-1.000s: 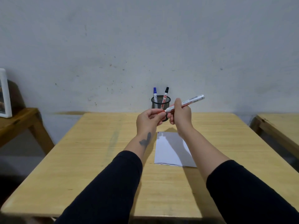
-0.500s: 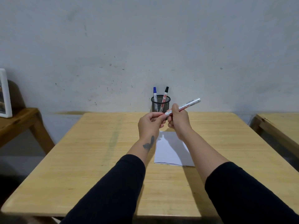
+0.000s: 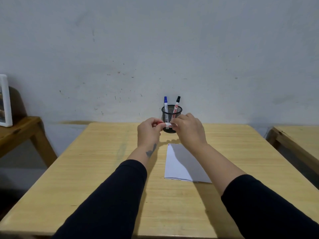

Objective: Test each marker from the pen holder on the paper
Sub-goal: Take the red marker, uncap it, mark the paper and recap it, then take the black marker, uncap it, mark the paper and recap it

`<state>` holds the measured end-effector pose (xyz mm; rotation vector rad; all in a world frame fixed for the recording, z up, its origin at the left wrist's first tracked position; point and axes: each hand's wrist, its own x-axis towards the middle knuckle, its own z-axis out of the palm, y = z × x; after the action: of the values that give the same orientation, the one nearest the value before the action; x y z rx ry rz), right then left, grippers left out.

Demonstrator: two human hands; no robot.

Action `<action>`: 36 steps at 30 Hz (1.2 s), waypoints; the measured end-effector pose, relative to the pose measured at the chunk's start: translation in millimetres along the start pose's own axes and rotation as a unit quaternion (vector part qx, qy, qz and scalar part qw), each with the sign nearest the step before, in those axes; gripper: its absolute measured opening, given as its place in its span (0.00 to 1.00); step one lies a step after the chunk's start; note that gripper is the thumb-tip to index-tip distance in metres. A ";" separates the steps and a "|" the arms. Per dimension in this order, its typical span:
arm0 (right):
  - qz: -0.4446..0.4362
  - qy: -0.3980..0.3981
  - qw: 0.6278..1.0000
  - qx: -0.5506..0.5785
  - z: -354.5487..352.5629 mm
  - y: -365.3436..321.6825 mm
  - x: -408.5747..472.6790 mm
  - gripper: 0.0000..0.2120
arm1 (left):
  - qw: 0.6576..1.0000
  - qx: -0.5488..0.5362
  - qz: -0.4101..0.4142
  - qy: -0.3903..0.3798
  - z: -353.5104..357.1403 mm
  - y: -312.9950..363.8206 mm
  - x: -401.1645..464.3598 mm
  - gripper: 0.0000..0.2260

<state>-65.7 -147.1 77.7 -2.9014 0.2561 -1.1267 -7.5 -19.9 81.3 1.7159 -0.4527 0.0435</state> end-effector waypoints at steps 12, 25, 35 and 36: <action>0.189 0.037 0.962 0.192 -0.4 17.1 56.4 0.11 | 0.955 0.267 -0.012 -0.130 1.7 -61.0 -7.6 0.26; 0.408 -0.022 0.887 0.217 60.6 43.1 105.9 0.08 | 0.871 0.449 0.032 -0.200 4.2 -85.7 -11.0 0.40; 0.457 -0.041 0.850 0.259 76.2 46.3 106.1 0.14 | 0.870 0.450 0.030 -0.200 4.3 -84.9 -11.3 0.39; 0.459 -0.041 0.846 0.269 75.4 47.5 106.8 0.16 | 0.871 0.448 0.031 -0.198 4.0 -84.5 -11.7 0.39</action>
<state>55.6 -214.1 89.8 -1.9002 0.9951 -0.7126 8.0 -10.1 -2.1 2.6456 -0.8858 -0.0671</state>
